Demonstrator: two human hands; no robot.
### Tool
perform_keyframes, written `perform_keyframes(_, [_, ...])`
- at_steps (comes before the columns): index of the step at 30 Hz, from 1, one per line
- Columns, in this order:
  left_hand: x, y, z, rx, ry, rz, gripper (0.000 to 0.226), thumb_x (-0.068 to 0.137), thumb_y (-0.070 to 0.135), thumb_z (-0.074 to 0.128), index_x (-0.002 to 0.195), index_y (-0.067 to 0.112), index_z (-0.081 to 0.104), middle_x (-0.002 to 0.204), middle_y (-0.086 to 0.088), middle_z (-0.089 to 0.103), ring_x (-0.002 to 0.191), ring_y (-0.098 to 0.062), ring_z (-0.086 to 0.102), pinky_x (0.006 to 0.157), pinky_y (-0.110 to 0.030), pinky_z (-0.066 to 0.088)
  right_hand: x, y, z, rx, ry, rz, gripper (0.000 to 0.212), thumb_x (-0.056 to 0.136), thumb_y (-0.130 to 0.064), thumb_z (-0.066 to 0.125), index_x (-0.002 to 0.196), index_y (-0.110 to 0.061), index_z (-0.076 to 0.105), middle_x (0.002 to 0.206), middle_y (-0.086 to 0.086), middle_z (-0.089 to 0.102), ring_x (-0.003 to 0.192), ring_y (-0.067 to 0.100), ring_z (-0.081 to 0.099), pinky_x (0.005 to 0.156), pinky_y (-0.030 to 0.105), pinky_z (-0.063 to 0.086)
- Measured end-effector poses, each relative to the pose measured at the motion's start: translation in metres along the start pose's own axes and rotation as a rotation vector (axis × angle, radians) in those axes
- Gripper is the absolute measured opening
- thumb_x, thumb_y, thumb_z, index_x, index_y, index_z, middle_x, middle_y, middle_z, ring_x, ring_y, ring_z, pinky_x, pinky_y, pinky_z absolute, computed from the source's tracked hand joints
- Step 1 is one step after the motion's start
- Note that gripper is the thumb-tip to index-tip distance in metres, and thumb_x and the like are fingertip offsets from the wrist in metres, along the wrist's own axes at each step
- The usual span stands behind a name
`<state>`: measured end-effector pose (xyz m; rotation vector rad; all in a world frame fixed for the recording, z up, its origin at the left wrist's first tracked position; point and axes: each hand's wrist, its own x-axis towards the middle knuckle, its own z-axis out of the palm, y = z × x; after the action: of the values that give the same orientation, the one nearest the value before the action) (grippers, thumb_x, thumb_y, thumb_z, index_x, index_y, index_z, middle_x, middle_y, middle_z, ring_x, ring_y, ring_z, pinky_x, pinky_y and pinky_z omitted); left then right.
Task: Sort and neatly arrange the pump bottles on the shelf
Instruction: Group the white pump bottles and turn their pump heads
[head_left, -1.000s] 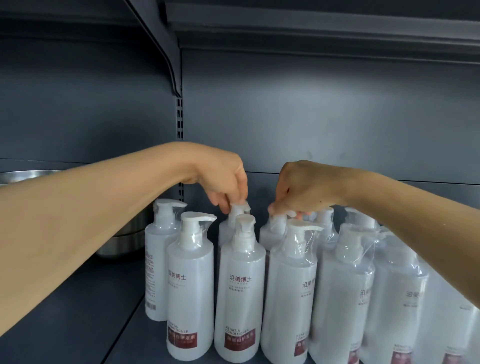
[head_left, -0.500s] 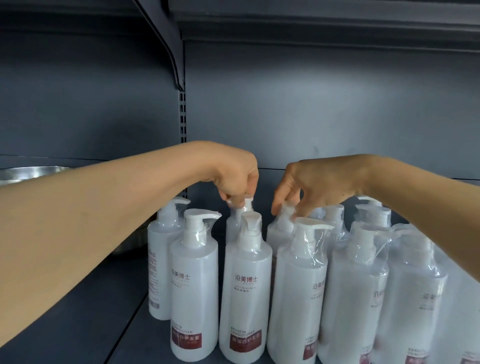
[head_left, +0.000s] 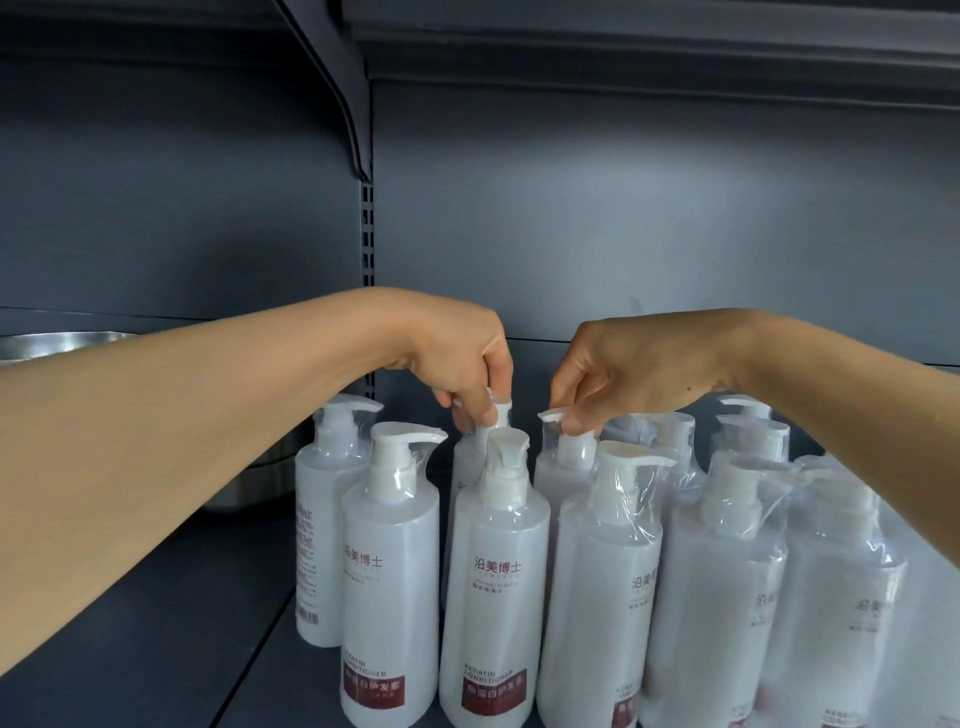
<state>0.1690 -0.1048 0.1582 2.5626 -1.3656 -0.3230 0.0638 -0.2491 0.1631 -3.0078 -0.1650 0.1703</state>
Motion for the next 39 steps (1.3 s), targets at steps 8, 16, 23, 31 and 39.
perform_keyframes(8, [-0.004, 0.003, -0.002, -0.029, -0.045, 0.001, 0.007, 0.084, 0.009, 0.069, 0.087, 0.014, 0.069, 0.073, 0.006, 0.071, 0.070, -0.008, 0.069, 0.060, -0.010, 0.049, -0.001, 0.002, 0.002, -0.019, 0.040, 0.022, 0.016, 0.085, -0.036, 0.066, 0.082, -0.022, 0.074, 0.082, -0.002, 0.074, 0.090, 0.036, 0.064, 0.090, 0.052, 0.051])
perform_keyframes(16, [-0.008, 0.002, 0.000, -0.034, -0.020, -0.022, 0.011, 0.085, 0.011, 0.068, 0.095, 0.013, 0.070, 0.078, 0.004, 0.073, 0.077, -0.009, 0.071, 0.062, -0.013, 0.050, -0.007, 0.000, 0.007, 0.012, 0.067, 0.053, 0.016, 0.087, -0.034, 0.062, 0.091, -0.022, 0.072, 0.094, -0.002, 0.073, 0.096, 0.026, 0.065, 0.096, 0.044, 0.049])
perform_keyframes(23, [-0.034, -0.015, -0.020, -0.027, 0.099, -0.089, 0.022, 0.089, 0.024, 0.063, 0.110, 0.019, 0.064, 0.093, 0.005, 0.072, 0.086, -0.008, 0.069, 0.074, -0.024, 0.051, -0.009, -0.015, -0.005, 0.119, 0.204, 0.040, 0.020, 0.091, -0.031, 0.059, 0.109, -0.028, 0.066, 0.107, -0.018, 0.068, 0.106, 0.002, 0.062, 0.094, 0.020, 0.045])
perform_keyframes(31, [-0.071, -0.055, -0.017, 0.280, -0.045, -0.289, 0.020, 0.084, 0.041, 0.066, 0.094, 0.023, 0.066, 0.083, 0.006, 0.069, 0.068, -0.010, 0.065, 0.082, -0.033, 0.053, 0.011, -0.057, 0.001, 0.161, 0.215, -0.085, 0.022, 0.090, -0.022, 0.063, 0.111, -0.024, 0.066, 0.105, -0.013, 0.069, 0.101, 0.002, 0.064, 0.094, 0.019, 0.048])
perform_keyframes(39, [-0.058, -0.070, -0.002, -0.012, 0.050, -0.164, 0.010, 0.085, 0.004, 0.065, 0.087, 0.014, 0.067, 0.098, -0.013, 0.071, 0.066, -0.013, 0.066, 0.058, -0.017, 0.051, 0.019, -0.083, 0.014, 0.129, 0.056, -0.203, 0.014, 0.083, -0.025, 0.071, 0.097, -0.026, 0.072, 0.095, -0.008, 0.074, 0.096, 0.013, 0.068, 0.096, 0.044, 0.050])
